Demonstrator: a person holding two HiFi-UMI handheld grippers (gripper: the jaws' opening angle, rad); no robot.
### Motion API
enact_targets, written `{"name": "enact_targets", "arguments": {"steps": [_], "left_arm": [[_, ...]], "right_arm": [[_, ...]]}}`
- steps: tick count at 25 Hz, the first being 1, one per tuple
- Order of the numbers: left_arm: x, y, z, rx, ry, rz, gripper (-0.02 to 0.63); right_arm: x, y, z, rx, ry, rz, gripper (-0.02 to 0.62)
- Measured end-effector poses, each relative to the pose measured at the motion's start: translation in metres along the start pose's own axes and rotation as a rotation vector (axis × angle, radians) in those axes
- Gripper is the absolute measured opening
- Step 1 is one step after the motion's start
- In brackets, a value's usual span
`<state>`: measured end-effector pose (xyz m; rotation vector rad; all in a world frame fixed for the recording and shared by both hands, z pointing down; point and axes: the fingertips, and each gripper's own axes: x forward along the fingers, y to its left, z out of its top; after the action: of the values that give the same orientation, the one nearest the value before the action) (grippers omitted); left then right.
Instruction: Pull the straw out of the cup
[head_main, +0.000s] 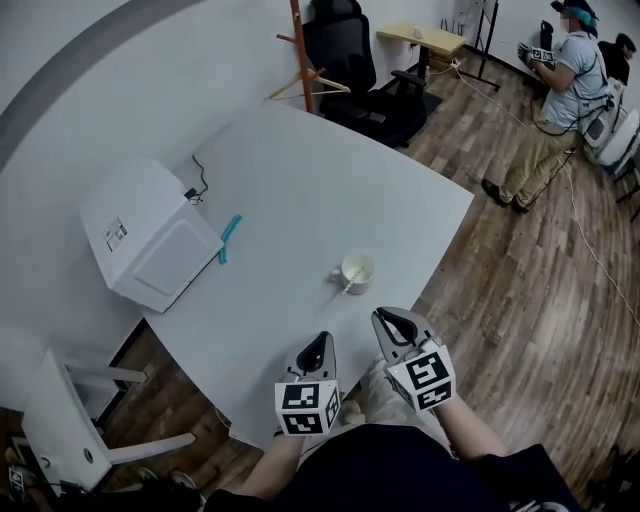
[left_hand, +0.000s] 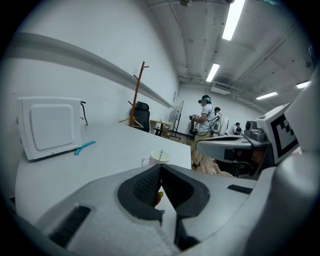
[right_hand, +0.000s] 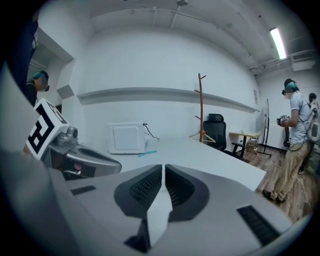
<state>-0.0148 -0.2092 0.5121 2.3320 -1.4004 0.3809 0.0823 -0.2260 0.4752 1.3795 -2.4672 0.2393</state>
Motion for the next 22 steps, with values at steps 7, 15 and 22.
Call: {"name": "enact_targets", "arguments": {"steps": [7,15,22], "left_arm": [[0.013,0.018,0.001,-0.036,0.007,0.061,0.015],[0.031,0.032,0.000,-0.075,0.017,0.108,0.015],[0.039,0.042,0.003,-0.100,0.013,0.137,0.015]], "right_arm": [[0.034,-0.006,-0.015,-0.043,0.079,0.060,0.095],[0.065,-0.011,-0.029,-0.098,0.143,0.117,0.124],[0.091,-0.010,-0.038,-0.151,0.183,0.171,0.124]]}}
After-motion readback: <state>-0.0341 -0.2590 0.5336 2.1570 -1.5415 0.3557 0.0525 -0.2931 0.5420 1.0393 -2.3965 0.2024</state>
